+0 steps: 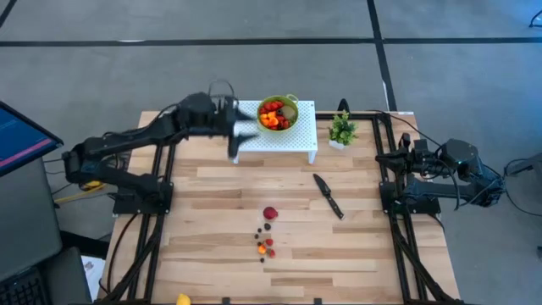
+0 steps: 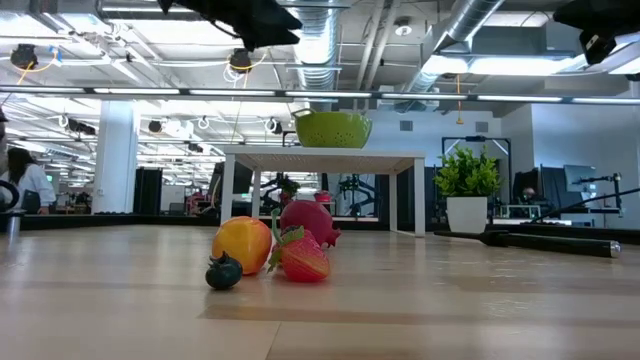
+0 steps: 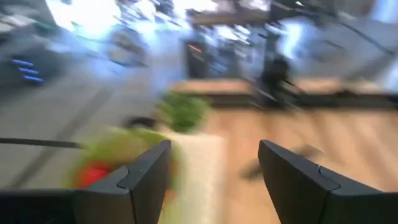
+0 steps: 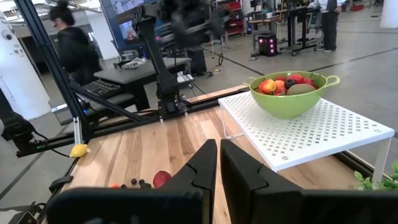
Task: Pick & Place Fruit
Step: Put the black blueberry into the green strainer bowl
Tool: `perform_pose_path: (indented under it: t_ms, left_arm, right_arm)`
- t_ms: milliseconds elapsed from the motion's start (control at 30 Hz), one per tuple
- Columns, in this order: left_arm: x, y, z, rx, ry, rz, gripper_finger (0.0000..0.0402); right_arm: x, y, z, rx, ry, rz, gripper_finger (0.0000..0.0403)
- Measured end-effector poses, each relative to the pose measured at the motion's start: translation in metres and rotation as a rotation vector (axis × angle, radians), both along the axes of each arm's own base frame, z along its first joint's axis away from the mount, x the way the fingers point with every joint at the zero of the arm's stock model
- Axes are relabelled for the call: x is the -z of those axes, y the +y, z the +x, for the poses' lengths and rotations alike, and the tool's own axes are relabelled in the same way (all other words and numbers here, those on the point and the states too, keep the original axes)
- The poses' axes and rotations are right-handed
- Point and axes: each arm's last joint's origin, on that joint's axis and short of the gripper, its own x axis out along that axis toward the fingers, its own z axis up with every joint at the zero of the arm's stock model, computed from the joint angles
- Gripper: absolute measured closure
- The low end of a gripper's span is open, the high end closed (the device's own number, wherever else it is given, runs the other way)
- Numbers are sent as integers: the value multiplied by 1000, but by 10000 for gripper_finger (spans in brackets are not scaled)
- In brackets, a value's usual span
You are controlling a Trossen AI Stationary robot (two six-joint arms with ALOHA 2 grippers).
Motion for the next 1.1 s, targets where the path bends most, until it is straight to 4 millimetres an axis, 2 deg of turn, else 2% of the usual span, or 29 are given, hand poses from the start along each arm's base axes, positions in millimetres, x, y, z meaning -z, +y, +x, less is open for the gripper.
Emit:
perform_pose_path:
  t_ms: [100, 300, 500, 633, 800, 1100]
  left_arm:
    - [9, -29, 2, 121, 96, -41, 166]
    - [34, -88, 10, 345, 180, -30, 166]
    - [55, -130, 10, 493, 236, 16, 166]
    - [75, -145, 12, 539, 302, 2, 166]
    - [111, -161, 18, 580, 435, -23, 166]
    - [166, -184, 39, 645, 595, -30, 166]
  right_arm:
    - [0, 0, 0, 0, 0, 0, 386]
    - [0, 0, 0, 0, 0, 0, 386]
    - [0, 0, 0, 0, 0, 0, 386]
    - [0, 0, 0, 0, 0, 0, 386]
    - [0, 0, 0, 0, -1, 0, 386]
    - [0, 0, 0, 0, -1, 0, 386]
